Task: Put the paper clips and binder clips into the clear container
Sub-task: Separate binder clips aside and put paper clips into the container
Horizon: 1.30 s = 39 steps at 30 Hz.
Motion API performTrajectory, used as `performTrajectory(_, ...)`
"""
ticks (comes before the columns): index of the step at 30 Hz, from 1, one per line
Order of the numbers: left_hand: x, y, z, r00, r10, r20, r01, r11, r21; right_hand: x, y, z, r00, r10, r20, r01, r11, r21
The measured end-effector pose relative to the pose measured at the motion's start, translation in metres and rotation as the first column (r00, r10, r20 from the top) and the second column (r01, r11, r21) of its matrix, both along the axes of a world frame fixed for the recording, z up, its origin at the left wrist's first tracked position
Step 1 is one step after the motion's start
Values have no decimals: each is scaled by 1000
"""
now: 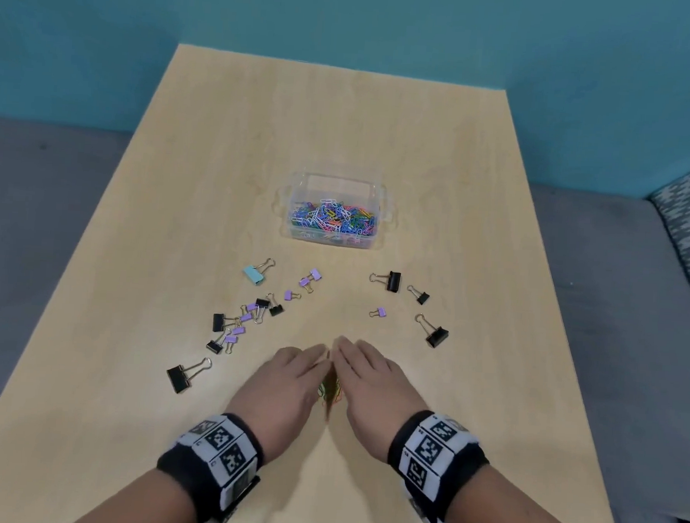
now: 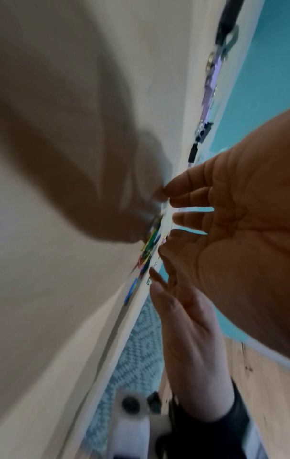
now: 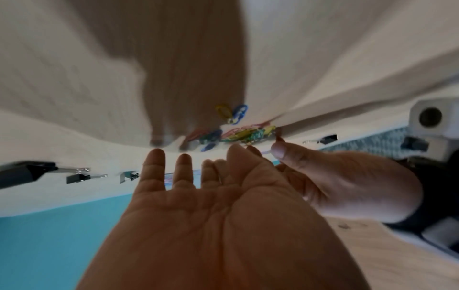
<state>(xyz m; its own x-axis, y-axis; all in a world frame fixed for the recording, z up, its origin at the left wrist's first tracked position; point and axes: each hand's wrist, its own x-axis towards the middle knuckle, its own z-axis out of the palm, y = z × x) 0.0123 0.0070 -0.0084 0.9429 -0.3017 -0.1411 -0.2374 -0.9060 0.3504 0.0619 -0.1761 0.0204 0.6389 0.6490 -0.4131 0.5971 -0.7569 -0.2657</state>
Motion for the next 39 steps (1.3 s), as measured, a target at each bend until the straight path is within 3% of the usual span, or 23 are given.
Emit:
performTrajectory(4, -12, -4, 4, 997, -80, 6, 80, 997, -17, -8, -8, -4, 997, 71, 33, -69, 996, -63)
performTrajectory(7, -28, 5, 9, 998, 64, 15, -61, 988, -145, -21, -25, -9, 997, 67, 40, -71, 993, 98)
performTrajectory(10, -37, 15, 8, 932, 334, -140, -357, 910, -209, -27, -41, -11, 978, -201, -52, 208, 959, 190)
performTrajectory(13, -38, 9, 8, 881, 392, -265, -449, 870, -206, -34, -44, -14, 891, -429, -148, 448, 883, 138)
performTrajectory(23, -4, -22, -8, 937, 288, -197, -310, 946, -93, -24, 2, -20, 933, -349, -81, 358, 919, 165)
performTrajectory(33, 12, -28, -3, 929, 299, -220, -308, 951, -10, -10, 6, -11, 954, -287, -88, 294, 952, 86)
performTrajectory(39, 12, -28, 2, 910, 334, -247, -356, 933, -49, -2, 5, -12, 940, -318, -127, 333, 935, 122)
